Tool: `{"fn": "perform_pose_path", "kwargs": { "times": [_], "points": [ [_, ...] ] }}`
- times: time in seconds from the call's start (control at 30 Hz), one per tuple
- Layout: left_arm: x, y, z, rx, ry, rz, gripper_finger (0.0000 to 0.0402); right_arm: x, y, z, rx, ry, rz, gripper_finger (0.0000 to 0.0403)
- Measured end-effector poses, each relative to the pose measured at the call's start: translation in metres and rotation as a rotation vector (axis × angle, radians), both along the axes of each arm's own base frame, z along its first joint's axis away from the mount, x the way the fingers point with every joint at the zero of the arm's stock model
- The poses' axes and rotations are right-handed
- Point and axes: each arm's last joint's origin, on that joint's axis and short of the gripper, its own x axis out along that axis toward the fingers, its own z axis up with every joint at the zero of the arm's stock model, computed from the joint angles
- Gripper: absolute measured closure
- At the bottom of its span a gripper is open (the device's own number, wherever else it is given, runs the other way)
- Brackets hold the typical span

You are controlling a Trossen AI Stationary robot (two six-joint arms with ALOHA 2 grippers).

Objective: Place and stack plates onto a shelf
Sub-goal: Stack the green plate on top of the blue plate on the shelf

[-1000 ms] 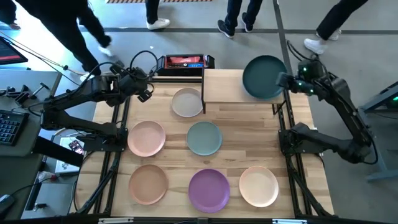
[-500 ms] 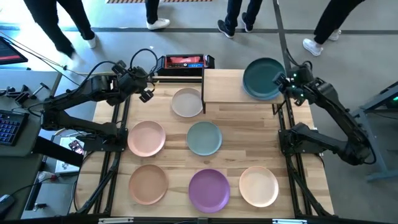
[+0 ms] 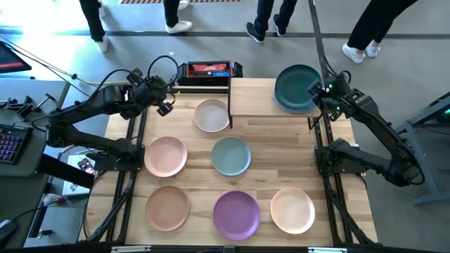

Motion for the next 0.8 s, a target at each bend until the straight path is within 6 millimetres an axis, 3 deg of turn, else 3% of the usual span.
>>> {"fn": "perform_pose_path", "kwargs": {
  "times": [0.3,0.8],
  "points": [
    [0.0,0.0,0.0,0.0,0.0,0.0,0.028,0.0,0.0001,-0.0004,0.005,0.002,0.002,0.04],
    [0.0,0.0,0.0,0.0,0.0,0.0,0.028,0.0002,0.0005,-0.0002,0.001,0.009,0.027,0.0349]
  ]
}}
